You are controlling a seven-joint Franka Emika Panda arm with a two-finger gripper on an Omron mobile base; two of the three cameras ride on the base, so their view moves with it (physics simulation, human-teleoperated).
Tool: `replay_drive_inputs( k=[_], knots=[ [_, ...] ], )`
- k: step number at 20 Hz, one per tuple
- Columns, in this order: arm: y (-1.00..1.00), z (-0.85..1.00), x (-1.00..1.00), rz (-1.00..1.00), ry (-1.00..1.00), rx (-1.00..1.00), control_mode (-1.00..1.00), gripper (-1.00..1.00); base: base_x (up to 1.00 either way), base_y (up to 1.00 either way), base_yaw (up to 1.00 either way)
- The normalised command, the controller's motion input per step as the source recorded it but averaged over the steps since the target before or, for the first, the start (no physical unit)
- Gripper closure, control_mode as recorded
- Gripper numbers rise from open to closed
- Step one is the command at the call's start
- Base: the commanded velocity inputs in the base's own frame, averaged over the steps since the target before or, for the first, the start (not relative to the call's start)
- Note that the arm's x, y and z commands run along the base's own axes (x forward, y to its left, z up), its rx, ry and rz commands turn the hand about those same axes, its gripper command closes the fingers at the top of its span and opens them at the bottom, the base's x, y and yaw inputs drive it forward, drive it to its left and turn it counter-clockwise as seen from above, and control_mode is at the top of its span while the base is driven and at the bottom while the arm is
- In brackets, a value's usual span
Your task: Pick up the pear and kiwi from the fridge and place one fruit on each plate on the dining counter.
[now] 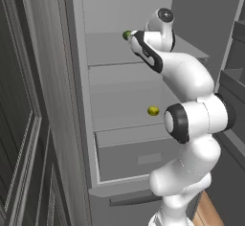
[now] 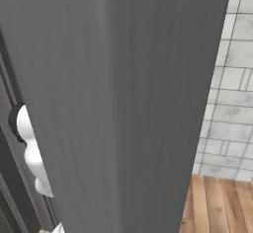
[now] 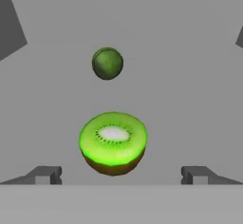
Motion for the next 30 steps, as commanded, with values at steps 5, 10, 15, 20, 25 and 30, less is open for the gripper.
replay_drive_inputs(
  k=[5,10,15,20,25,30],
  knots=[
    [0.02,-0.03,0.27,0.00,0.05,0.00,-1.00,-1.00,0.00,0.00,0.00],
    [0.04,-0.04,0.29,0.00,0.05,0.00,-1.00,-1.00,0.00,0.00,0.00],
    [0.13,-0.01,0.24,0.00,0.02,0.00,-1.00,-1.00,0.00,0.00,0.00],
    [0.07,-0.08,0.07,0.00,0.01,0.00,-1.00,-1.00,0.00,0.00,0.00],
    [0.00,-0.15,0.00,0.00,0.02,0.00,-1.00,-1.00,0.00,0.00,0.00],
    [0.00,-0.20,0.00,0.00,0.02,0.00,-1.00,-1.00,0.00,0.00,0.00]
  ],
)
